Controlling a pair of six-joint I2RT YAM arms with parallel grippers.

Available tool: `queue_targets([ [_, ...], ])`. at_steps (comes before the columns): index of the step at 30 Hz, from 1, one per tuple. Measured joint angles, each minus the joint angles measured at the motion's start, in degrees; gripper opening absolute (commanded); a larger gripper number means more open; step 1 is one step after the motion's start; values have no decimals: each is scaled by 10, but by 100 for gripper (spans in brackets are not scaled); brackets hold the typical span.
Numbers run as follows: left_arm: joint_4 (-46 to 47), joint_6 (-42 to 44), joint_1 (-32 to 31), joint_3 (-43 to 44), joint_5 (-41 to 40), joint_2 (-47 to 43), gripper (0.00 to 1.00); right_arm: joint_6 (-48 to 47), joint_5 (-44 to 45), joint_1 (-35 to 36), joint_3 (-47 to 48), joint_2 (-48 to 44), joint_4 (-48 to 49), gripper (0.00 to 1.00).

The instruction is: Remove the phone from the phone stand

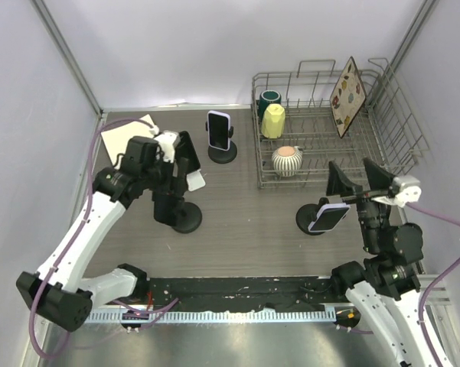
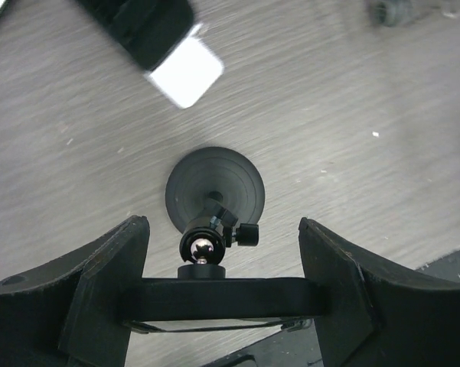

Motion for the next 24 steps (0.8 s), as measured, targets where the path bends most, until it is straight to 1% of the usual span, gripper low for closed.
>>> queue_targets([
  [4,16,31,-59,45,36,58,20,3,-116,0,76,97,-36,97],
  [9,31,84,-101,85,80,133,17,43,-228,2,126,199,-67,97],
  [11,34,106,-112,103,94,160,16,62,-278,2,134,246,-76,97],
  [17,30,177,-143,160,143,226,15,116,-384,2,137,368,-88,97],
  [21,30,224,-172,193,170,262,15,140,-432,2,114,396,-71,97],
  [23,30,241,-180,196,187,266,21,149,-446,2,98,395,-57,97],
  [24,29,249,-183,196,193,266,26,152,-450,2,92,395,-49,97],
])
